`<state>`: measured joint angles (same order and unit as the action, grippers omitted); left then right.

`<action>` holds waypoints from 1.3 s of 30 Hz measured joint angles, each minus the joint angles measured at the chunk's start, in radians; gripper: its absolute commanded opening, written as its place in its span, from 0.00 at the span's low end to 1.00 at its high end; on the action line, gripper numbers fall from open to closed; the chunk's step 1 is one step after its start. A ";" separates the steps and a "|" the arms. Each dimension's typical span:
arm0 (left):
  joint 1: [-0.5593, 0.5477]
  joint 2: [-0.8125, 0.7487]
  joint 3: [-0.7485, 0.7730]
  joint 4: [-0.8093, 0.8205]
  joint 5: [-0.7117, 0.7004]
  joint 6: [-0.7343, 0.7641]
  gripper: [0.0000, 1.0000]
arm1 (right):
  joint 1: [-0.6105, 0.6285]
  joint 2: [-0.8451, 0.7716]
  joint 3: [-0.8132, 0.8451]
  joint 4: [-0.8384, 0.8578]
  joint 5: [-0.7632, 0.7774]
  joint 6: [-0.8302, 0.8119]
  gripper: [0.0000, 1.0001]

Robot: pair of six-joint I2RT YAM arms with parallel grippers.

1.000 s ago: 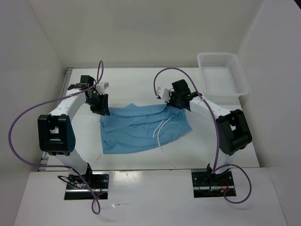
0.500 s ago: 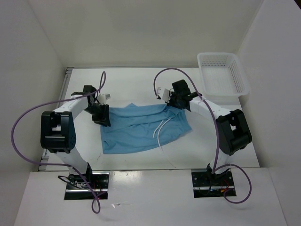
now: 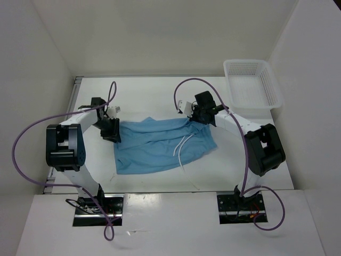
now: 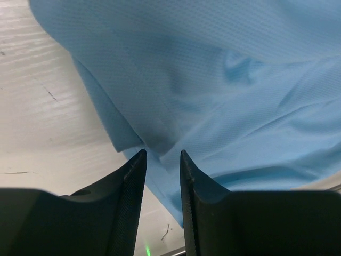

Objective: Fold and stack the shorts
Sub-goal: Fold the shorts

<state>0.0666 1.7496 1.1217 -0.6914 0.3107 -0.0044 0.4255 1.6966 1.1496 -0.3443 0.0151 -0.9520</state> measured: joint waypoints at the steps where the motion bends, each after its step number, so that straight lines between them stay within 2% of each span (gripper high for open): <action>1: 0.002 0.002 0.000 0.006 -0.002 0.000 0.39 | 0.000 0.000 0.000 0.000 0.000 -0.002 0.00; 7: 0.005 0.051 0.023 0.023 -0.002 0.000 0.39 | 0.000 0.000 0.000 0.000 0.000 -0.007 0.00; 15: 0.005 0.063 0.042 0.015 0.039 0.000 0.32 | 0.000 0.000 0.000 0.000 0.000 -0.011 0.00; 22: 0.005 0.061 0.048 0.000 0.067 0.000 0.23 | 0.000 0.000 0.000 0.000 0.000 -0.011 0.00; 32: 0.005 0.066 0.048 -0.006 0.068 0.000 0.00 | 0.000 0.000 0.000 0.000 0.001 -0.016 0.00; 39: 0.006 0.065 0.104 -0.082 0.051 0.000 0.00 | 0.000 0.000 0.000 0.021 0.024 -0.010 0.00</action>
<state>0.0727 1.8149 1.2259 -0.7734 0.3618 -0.0044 0.4255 1.6962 1.1492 -0.3237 0.0391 -0.9619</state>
